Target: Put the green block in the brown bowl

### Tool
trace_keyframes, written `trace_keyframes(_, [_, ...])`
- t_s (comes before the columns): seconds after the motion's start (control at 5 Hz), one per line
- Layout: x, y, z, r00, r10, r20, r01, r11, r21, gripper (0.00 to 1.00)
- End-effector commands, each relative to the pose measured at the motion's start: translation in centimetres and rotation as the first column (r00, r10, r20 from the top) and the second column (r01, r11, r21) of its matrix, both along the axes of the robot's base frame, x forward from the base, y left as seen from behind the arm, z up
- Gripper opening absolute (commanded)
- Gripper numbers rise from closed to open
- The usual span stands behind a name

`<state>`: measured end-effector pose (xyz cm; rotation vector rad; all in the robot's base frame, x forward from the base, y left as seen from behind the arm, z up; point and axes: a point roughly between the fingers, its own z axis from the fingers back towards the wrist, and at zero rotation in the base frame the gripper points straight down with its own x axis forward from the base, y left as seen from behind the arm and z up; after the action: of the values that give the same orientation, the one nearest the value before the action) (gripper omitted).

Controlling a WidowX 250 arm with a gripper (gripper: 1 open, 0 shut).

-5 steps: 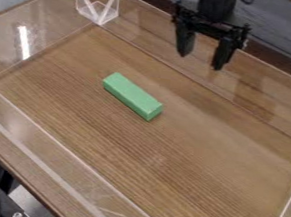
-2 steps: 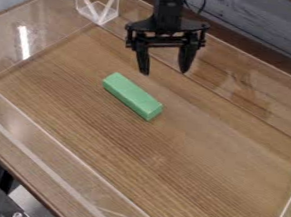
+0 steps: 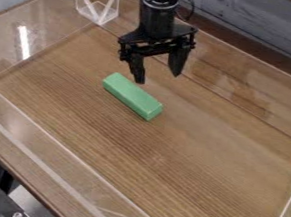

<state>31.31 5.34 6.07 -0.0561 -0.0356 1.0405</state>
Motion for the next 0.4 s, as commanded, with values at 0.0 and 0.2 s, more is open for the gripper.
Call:
trace_keyframes(0.0, [0.28,0.53,1.55,0.995,0.068,0.072,-0.069,0.998,0.008,1.0])
trace_keyframes(0.2, [0.14,0.56,0.96,0.992,0.106,0.074,-0.107,0.994,0.002,1.0])
